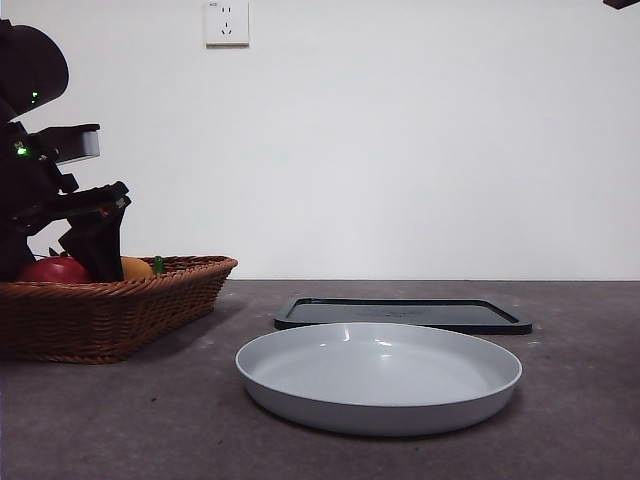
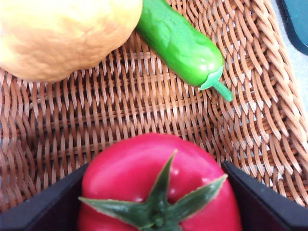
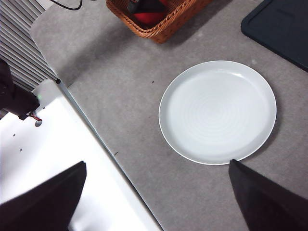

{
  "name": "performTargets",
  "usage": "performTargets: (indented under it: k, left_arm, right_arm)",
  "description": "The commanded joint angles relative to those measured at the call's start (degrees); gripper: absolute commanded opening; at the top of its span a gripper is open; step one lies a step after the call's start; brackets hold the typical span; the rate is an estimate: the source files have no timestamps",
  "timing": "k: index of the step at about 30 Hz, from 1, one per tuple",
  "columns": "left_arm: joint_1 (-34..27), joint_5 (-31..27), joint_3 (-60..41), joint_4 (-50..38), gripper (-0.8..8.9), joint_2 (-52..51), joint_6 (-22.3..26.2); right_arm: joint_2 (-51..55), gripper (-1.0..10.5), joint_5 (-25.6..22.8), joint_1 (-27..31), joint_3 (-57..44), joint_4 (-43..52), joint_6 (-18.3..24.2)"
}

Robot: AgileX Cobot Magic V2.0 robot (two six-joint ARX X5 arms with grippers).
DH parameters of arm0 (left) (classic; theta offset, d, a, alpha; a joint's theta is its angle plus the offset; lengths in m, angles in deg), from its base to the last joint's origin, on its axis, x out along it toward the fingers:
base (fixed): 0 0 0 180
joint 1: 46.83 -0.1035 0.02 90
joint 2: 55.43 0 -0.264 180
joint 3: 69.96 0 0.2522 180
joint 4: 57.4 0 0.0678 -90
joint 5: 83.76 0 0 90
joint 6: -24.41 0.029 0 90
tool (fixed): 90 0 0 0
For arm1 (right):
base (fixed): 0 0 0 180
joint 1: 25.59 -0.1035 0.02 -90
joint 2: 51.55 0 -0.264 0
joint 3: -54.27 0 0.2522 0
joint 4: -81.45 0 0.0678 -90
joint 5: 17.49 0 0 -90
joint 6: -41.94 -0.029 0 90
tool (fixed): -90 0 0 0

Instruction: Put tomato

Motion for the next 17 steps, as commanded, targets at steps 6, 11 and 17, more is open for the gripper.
performTargets:
  k: [6, 11, 17]
  left_arm:
    - [0.1, 0.0, 1.4, 0.0, 2.98, -1.2, -0.4]
    - [1.3, 0.7, 4.3, 3.1, 2.99, -5.5, -1.9]
    - [7.0, 4.4, 8.9, 5.8, 2.98, -10.4, -1.9]
  right_arm:
    - [-0.5, 4.7, 0.0, -0.3, 1.0, 0.5, -0.5]
    - [-0.5, 4.7, 0.0, -0.3, 1.0, 0.5, -0.5]
    - [-0.5, 4.7, 0.0, -0.3, 1.0, 0.6, -0.5]
